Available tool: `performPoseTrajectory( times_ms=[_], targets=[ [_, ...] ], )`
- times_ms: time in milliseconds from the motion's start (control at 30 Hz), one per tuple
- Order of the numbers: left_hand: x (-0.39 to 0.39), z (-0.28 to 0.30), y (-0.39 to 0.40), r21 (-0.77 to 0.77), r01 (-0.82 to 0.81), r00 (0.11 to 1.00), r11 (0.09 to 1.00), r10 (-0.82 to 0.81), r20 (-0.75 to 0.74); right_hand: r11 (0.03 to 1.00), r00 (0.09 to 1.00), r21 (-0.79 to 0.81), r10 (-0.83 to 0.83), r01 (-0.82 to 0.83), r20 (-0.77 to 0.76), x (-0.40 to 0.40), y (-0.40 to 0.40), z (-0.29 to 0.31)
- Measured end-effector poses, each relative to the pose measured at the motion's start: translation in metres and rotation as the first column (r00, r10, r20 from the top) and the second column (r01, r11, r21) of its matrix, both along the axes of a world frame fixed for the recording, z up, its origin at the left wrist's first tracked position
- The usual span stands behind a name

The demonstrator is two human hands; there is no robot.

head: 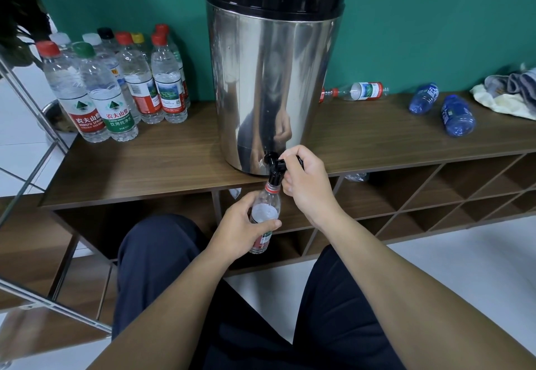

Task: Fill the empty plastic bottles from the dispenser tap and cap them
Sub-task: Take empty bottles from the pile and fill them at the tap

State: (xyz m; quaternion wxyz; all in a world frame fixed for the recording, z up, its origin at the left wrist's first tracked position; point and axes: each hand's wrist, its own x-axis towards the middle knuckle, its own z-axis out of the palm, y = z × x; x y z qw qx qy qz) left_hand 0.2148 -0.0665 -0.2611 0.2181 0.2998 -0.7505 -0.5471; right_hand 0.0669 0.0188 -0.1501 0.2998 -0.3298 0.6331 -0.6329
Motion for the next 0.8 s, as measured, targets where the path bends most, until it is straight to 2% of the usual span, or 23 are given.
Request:
performPoseTrajectory(
  times_ms=[800],
  targets=[
    [0.0001, 0.0011, 0.0011, 0.002, 0.014, 1.0, 1.0, -0.014, -0.007, 1.0, 1.0, -0.004, 0.003, -0.003, -0.002, -0.0007, 0.0, -0.0016]
  ],
)
